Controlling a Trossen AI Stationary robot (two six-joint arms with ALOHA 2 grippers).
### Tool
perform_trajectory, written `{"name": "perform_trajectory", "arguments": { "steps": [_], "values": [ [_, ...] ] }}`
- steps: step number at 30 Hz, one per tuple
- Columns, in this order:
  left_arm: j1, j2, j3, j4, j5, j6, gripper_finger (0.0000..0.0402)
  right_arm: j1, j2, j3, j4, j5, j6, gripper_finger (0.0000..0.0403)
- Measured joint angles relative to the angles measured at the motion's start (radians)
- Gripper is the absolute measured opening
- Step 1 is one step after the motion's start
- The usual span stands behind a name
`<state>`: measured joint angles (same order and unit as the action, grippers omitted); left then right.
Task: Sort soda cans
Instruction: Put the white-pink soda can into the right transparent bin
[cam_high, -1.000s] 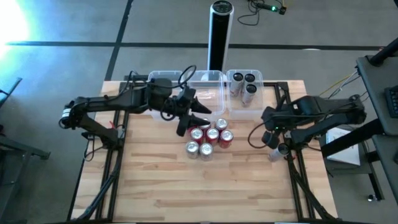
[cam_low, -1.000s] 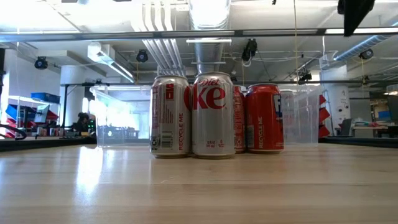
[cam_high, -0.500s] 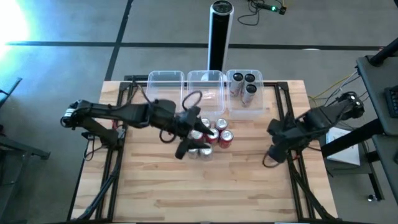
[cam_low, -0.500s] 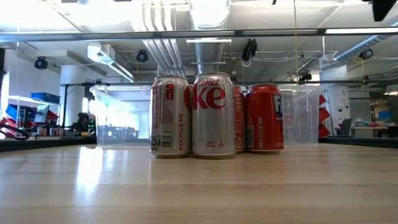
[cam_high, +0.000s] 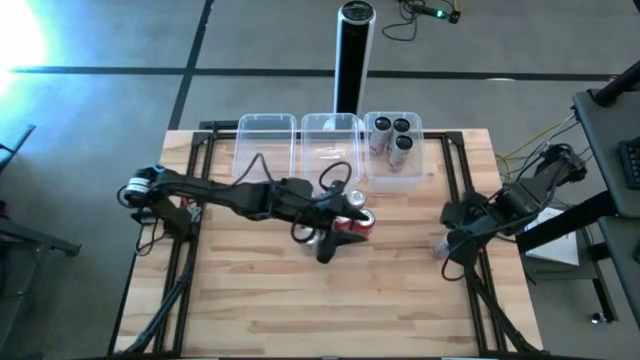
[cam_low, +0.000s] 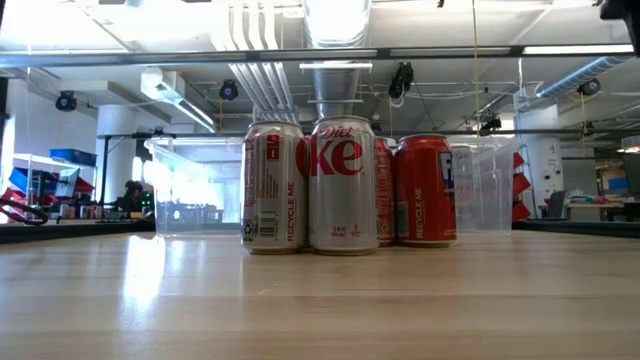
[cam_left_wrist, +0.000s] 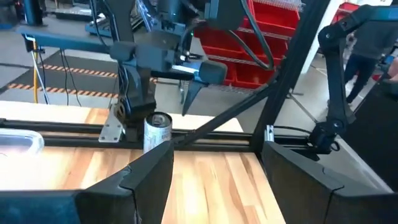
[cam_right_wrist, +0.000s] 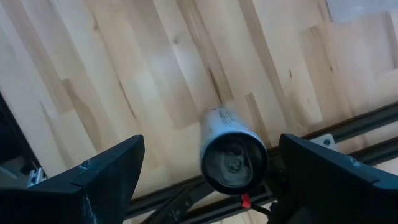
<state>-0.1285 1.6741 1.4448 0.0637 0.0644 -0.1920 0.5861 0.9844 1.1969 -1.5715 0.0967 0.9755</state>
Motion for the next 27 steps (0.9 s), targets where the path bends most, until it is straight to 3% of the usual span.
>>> {"name": "perform_trajectory", "arguments": {
  "steps": [6,20,27],
  "values": [
    [0.014,0.034,0.000,0.038,0.004,-0.043,0.0231,-0.001,-0.081,-0.141,0.003,-0.028,0.007,0.0368],
    [0.040,0.037,0.000,0.060,0.004,-0.053,0.0231,-0.001,-0.086,-0.326,0.098,-0.070,0.031,0.0368],
    [0.042,0.036,0.000,0.075,0.004,-0.060,0.0231,-0.001,-0.077,-0.370,0.162,-0.079,0.073,0.0325]
  ]
}}
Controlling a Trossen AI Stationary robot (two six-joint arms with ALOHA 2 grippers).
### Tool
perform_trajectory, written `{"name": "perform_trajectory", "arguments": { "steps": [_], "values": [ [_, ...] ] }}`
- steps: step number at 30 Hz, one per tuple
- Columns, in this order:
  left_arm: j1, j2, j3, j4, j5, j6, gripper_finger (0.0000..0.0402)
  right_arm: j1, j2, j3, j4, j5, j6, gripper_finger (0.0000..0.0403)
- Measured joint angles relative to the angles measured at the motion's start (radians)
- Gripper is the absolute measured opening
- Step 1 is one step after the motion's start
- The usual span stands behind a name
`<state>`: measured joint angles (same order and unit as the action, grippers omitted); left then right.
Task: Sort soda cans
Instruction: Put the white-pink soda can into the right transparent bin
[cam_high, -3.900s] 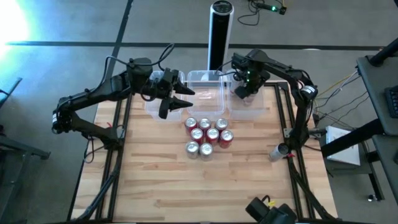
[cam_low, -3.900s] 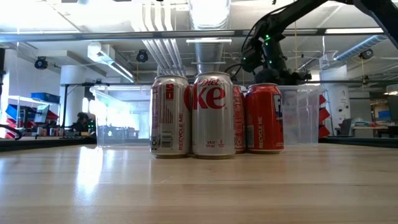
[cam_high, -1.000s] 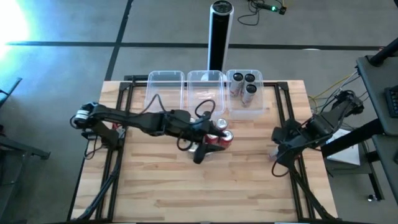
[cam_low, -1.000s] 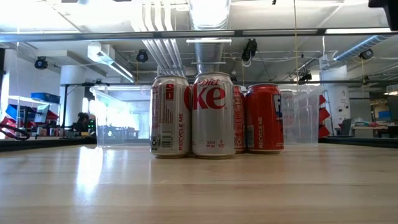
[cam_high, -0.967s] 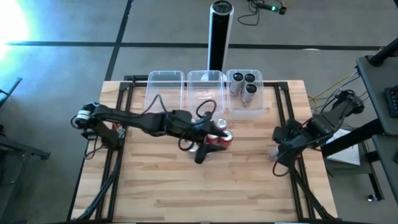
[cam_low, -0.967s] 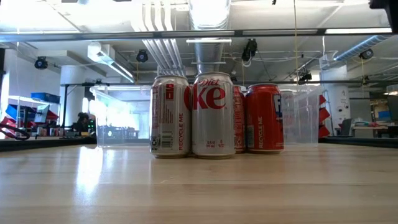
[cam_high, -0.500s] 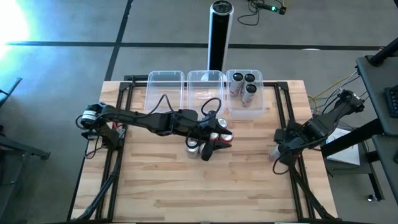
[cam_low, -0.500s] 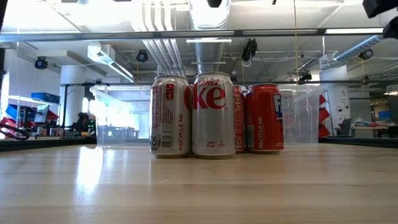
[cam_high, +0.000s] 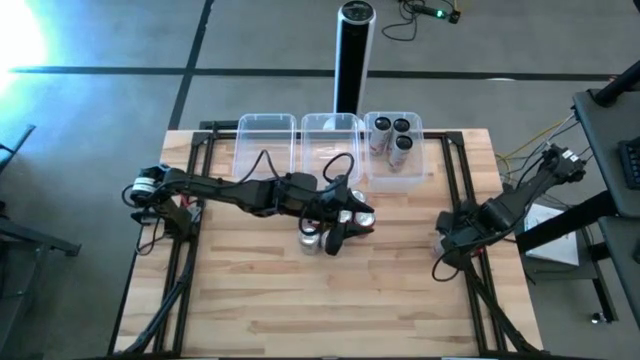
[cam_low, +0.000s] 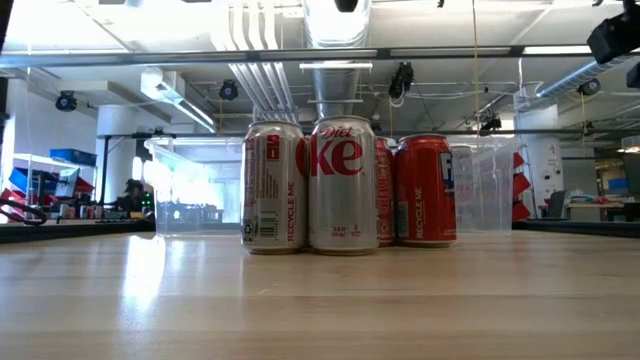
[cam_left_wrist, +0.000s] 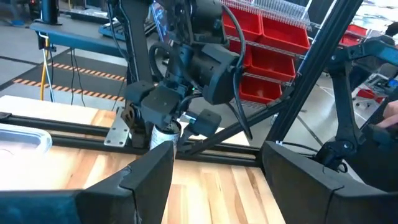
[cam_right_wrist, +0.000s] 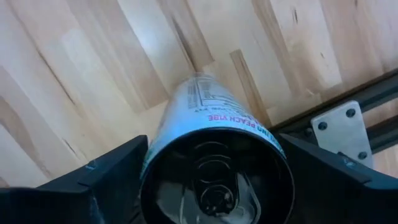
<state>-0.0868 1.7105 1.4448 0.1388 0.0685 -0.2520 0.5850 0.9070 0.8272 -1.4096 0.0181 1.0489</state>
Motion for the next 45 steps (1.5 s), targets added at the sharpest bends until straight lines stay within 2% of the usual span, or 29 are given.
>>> {"name": "perform_trajectory", "arguments": {
  "steps": [6,11,15,19,25,28,33,39,43,45],
  "values": [
    [0.000,-0.011,0.000,0.000,0.000,-0.020,0.0231,-0.001,0.040,0.039,0.013,-0.039,0.030,0.0246],
    [-0.001,-0.040,0.000,-0.051,0.000,-0.020,0.0231,0.000,0.135,0.217,0.067,-0.041,0.041,0.0246],
    [-0.001,-0.070,0.000,-0.098,0.000,-0.012,0.0231,-0.002,0.242,0.435,0.060,0.106,0.032,0.0246],
    [-0.001,-0.117,0.000,-0.121,0.001,0.006,0.0231,-0.053,0.338,0.662,0.036,0.282,-0.001,0.0246],
    [-0.010,-0.190,0.000,-0.085,0.001,0.011,0.0231,-0.221,0.460,0.943,-0.139,0.544,-0.158,0.0247],
    [-0.030,-0.206,0.000,-0.068,0.001,0.006,0.0231,-0.340,0.510,1.030,-0.160,0.616,-0.308,0.0247],
    [-0.088,-0.203,0.000,-0.074,0.001,-0.007,0.0231,-0.584,0.589,1.098,-0.160,0.585,-0.596,0.0248],
    [-0.161,-0.192,0.000,-0.132,-0.036,-0.019,0.0231,-0.877,0.653,1.093,-0.158,0.323,-0.882,0.0248],
    [-0.200,-0.192,0.000,-0.134,-0.084,-0.019,0.0231,-1.004,0.687,1.055,-0.156,0.204,-0.993,0.0248],
    [-0.208,-0.192,0.000,-0.136,-0.087,-0.019,0.0231,-1.039,0.707,1.035,-0.144,0.178,-1.024,0.0248]
  ]
}}
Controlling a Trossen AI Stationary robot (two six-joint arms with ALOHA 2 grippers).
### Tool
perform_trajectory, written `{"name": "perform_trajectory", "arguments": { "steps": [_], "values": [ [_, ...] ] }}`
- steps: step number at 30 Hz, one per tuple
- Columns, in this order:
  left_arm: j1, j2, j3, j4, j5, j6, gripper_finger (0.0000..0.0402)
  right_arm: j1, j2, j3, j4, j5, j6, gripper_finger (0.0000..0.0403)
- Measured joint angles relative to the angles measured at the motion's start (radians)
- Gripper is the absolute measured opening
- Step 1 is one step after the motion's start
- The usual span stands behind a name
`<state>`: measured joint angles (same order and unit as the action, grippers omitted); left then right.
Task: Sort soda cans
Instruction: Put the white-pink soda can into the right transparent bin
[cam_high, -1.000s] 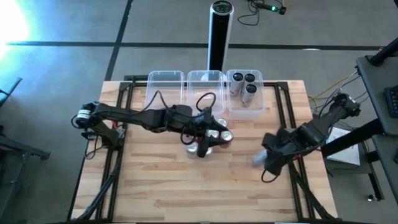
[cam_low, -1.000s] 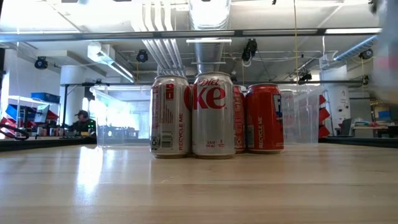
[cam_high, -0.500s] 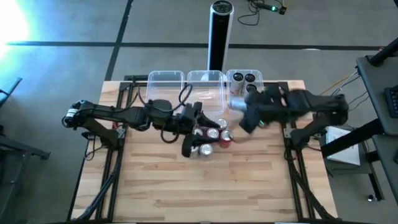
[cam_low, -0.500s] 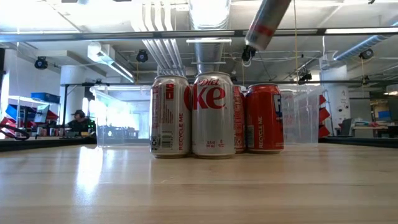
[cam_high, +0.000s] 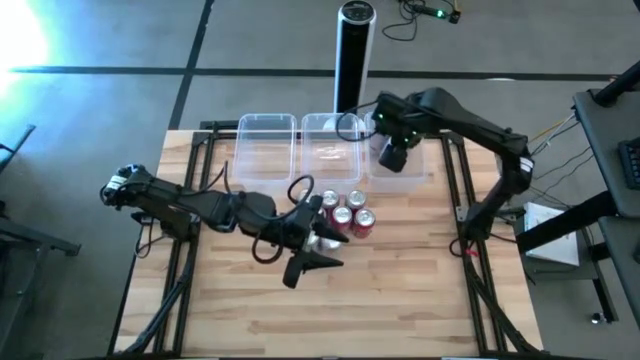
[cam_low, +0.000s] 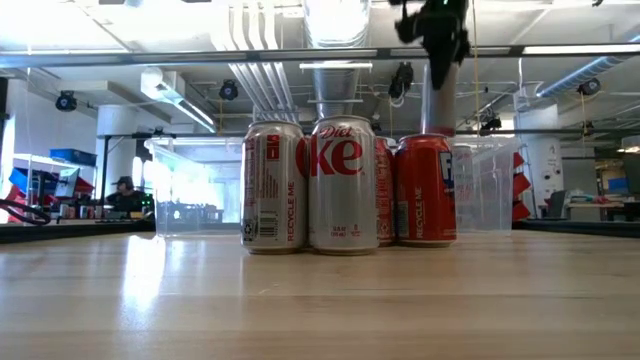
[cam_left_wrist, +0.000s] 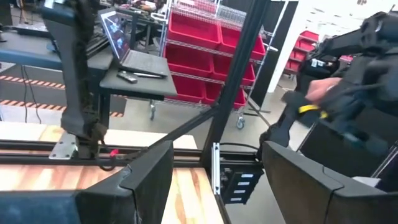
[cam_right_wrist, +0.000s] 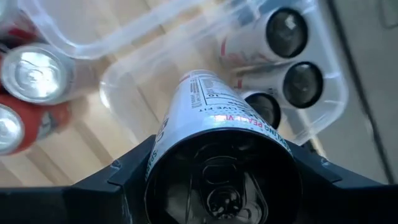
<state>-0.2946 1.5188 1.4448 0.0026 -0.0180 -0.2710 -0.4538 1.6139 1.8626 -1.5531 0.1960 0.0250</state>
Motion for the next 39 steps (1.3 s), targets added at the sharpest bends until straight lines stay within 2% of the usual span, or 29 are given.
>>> {"name": "perform_trajectory", "arguments": {
  "steps": [9,12,15,25,39],
  "values": [
    [-0.007,0.000,0.000,-0.031,-0.050,-0.008,0.0231,-0.060,0.084,-0.035,0.090,-0.026,-0.077,0.0249],
    [-0.007,0.000,0.000,-0.036,-0.053,-0.008,0.0231,-0.084,0.113,-0.038,0.114,-0.043,-0.155,0.0249],
    [-0.007,0.000,0.000,-0.040,-0.053,-0.008,0.0231,-0.106,0.125,-0.056,0.161,-0.118,-0.262,0.0249],
    [-0.005,0.000,0.000,-0.083,-0.064,-0.042,0.0231,-0.167,0.123,-0.168,0.260,-0.122,-0.430,0.0249],
    [0.009,0.000,0.000,-0.083,-0.107,-0.052,0.0231,-0.182,0.123,-0.292,0.378,-0.118,-0.490,0.0254]
  ]
}}
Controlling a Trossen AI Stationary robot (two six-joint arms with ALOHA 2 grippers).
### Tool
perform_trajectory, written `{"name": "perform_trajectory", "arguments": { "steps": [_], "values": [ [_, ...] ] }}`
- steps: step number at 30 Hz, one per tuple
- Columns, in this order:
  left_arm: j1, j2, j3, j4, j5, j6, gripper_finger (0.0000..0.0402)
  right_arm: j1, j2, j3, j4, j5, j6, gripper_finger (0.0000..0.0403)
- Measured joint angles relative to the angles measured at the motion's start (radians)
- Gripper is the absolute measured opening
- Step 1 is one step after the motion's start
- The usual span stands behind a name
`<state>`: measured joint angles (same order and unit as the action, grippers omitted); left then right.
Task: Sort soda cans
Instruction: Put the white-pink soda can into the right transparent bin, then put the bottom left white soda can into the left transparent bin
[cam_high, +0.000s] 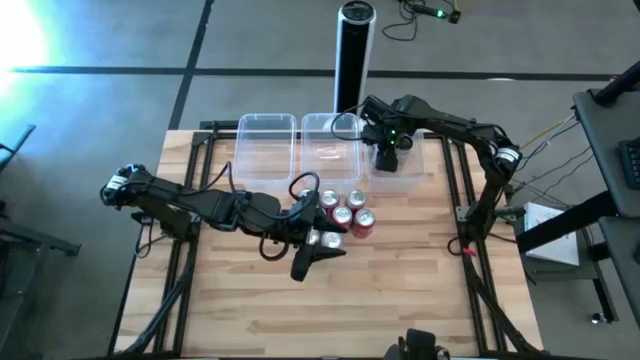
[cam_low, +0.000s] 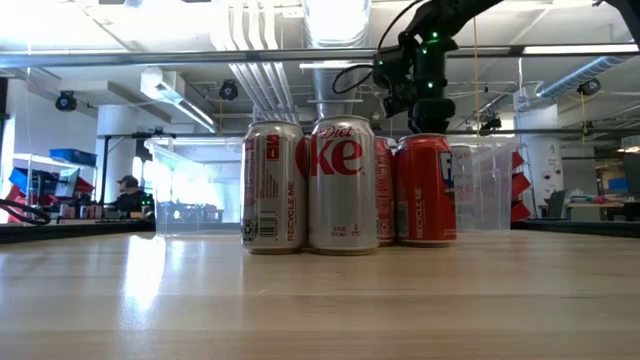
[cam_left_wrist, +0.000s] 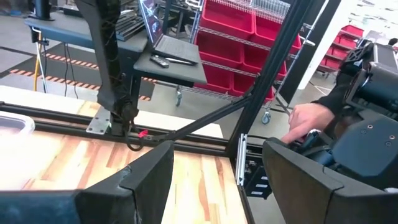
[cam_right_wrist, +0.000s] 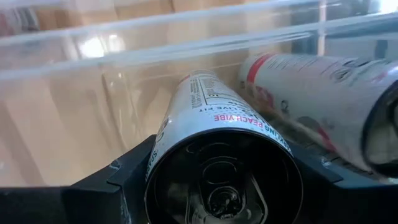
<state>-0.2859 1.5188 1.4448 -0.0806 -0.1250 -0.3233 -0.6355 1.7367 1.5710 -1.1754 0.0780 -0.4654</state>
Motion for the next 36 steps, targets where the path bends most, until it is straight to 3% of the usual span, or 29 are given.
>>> {"name": "perform_trajectory", "arguments": {
  "steps": [11,18,22,29,36],
  "values": [
    [0.000,0.000,0.000,0.002,0.000,-0.015,0.0231,-0.011,-0.001,-0.052,0.048,-0.001,-0.012,0.0262],
    [-0.001,-0.006,0.000,-0.037,0.002,-0.003,0.0231,-0.011,-0.002,-0.052,0.051,0.005,0.027,0.0305],
    [-0.001,-0.045,0.000,-0.153,-0.020,-0.001,0.0231,-0.006,-0.030,-0.051,0.011,0.047,0.028,0.0338],
    [-0.026,-0.148,0.000,-0.455,-0.281,-0.055,0.0231,0.052,-0.189,0.021,-0.090,0.079,0.126,0.0348],
    [-0.063,-0.178,-0.063,-0.755,-0.285,-0.238,0.0231,0.252,-0.446,0.028,-0.032,0.075,0.394,0.0329]
  ]
}}
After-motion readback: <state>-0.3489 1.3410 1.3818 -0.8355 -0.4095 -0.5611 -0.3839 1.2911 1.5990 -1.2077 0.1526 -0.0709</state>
